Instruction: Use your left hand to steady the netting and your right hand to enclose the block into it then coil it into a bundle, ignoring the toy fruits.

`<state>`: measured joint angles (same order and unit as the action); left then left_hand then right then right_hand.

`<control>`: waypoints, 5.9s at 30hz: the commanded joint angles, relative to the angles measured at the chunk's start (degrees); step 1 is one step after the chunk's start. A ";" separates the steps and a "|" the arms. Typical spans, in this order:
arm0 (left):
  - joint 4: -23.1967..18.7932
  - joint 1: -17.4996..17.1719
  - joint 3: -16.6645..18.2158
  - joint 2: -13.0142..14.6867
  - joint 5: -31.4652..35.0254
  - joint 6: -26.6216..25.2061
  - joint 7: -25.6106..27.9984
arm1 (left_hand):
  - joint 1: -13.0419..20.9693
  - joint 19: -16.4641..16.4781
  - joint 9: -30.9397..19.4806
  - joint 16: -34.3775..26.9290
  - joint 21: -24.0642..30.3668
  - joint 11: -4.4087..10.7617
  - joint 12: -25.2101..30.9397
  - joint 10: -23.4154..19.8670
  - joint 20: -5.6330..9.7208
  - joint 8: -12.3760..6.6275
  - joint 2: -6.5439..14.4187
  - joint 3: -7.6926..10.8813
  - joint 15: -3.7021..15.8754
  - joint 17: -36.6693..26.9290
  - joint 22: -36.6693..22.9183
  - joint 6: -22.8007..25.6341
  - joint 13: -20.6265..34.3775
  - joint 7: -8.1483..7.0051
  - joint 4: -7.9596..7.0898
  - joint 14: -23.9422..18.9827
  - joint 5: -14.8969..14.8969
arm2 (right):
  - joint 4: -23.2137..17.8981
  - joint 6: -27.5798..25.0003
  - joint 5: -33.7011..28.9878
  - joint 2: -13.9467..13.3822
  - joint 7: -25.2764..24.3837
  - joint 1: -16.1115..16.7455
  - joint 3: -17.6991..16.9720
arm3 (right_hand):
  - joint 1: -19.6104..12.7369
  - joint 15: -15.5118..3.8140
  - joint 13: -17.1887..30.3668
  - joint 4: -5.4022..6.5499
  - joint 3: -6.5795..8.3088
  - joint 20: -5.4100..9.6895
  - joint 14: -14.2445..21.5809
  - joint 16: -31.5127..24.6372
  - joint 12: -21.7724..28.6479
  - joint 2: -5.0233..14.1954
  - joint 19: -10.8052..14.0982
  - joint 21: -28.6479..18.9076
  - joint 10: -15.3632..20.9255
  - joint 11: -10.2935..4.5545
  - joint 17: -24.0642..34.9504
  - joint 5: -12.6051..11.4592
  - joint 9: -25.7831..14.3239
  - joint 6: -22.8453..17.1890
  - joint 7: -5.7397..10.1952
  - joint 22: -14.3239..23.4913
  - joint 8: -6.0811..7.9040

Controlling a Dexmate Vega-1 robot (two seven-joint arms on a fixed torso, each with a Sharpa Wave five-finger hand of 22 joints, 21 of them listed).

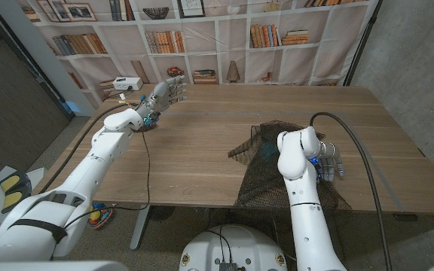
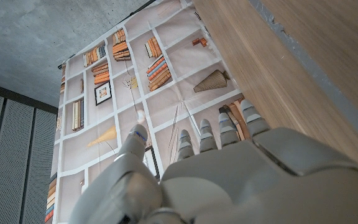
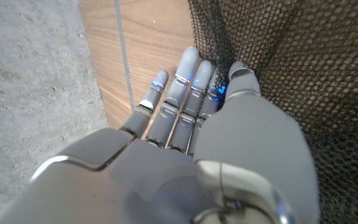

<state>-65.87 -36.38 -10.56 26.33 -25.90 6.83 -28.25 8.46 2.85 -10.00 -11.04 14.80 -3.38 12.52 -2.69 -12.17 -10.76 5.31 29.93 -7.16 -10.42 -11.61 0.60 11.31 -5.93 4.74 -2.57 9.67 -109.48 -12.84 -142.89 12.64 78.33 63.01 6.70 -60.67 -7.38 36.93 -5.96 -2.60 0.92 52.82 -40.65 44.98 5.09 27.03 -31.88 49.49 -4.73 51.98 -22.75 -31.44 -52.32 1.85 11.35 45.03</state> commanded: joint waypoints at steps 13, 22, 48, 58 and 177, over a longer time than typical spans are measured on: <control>0.26 0.15 0.07 -0.18 0.20 -0.36 0.41 | -0.36 0.20 -0.19 0.19 -0.40 -0.06 -0.14 0.26 -0.11 0.19 -0.11 0.25 -0.24 -0.12 -0.30 -0.16 0.23 -0.15 0.17 -0.05 0.27 | -4.84 -23.54 8.13 -11.70 -26.98 6.95 8.67 | -1.54 -4.97 1.46 0.32 -0.29 1.59 -0.14 -2.56 0.84 2.82 -0.34 -0.60 -0.31 -0.80 1.36 1.42 -4.96 1.73 0.62 0.57 2.50; 0.36 0.29 0.13 -0.30 0.16 -0.23 0.47 | -0.34 0.17 -0.19 0.20 -0.43 0.12 -0.14 0.26 -0.11 0.20 -0.07 0.28 -0.30 -0.12 -0.31 -0.22 0.22 -0.10 0.19 0.00 0.28 | -5.99 -27.27 12.41 -7.80 -41.03 8.85 7.79 | -1.73 -5.26 1.04 0.55 -0.54 1.90 0.87 -2.15 1.29 2.96 -0.47 -0.70 0.93 -0.67 2.15 1.57 -3.34 0.51 0.52 0.52 2.71; -1.46 -1.17 1.09 0.19 -0.45 -0.68 1.73 | -0.31 0.20 -0.19 0.17 -0.45 0.05 -0.10 0.17 -0.10 0.14 0.11 0.42 -0.32 -0.12 -0.32 -0.15 0.22 -0.08 0.21 -0.04 0.28 | -15.62 -24.08 51.29 -14.87 -59.69 8.03 11.67 | -2.42 -5.25 0.32 0.75 -1.26 1.70 2.61 -0.54 1.51 2.78 -0.14 -1.13 1.62 -0.29 3.74 1.74 -0.60 -0.31 -0.13 0.41 3.05; -2.80 -2.29 1.54 0.54 -0.73 -0.80 2.49 | -0.31 0.24 -0.19 0.15 -0.46 0.05 -0.07 0.10 -0.10 0.13 0.17 0.46 -0.32 -0.12 -0.32 -0.12 0.23 -0.05 0.21 -0.10 0.28 | -16.74 -22.55 63.10 -22.88 -65.04 6.53 14.29 | -2.69 -5.14 0.25 0.78 -1.57 1.63 2.73 0.01 1.53 2.65 -0.56 -1.09 1.49 -0.35 4.24 1.85 -0.15 -0.08 -0.19 0.39 3.36; -1.22 -2.84 2.32 0.83 -1.80 -0.42 1.64 | -0.30 0.44 -0.20 0.14 -0.54 0.10 -0.14 0.28 -0.11 0.19 0.45 0.88 -0.25 -0.12 -0.35 -0.11 0.23 -0.07 0.27 -0.24 0.24 | -17.78 -28.54 101.99 -49.15 -50.50 -17.61 34.54 | 7.73 3.53 -22.19 6.80 27.84 -5.79 -30.60 26.65 -32.82 -0.87 -14.79 -10.72 -38.96 2.47 -16.40 12.78 19.76 40.91 6.07 -0.98 -33.25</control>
<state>-67.70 -39.51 -8.28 27.36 -27.67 6.23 -26.37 8.47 2.85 -10.00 -11.04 14.40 -3.08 12.52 -2.39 -12.17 -10.76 5.31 30.40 -7.17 -10.41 -11.85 0.60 11.31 -5.93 5.22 -2.57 9.67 -121.41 -34.06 -41.33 -33.60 36.95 41.11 45.08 -58.51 -2.47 14.62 -1.17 28.58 -4.18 22.33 -13.17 11.97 5.26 12.03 -42.61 10.10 -3.19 35.06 -10.31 -11.35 -10.56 9.14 10.38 11.22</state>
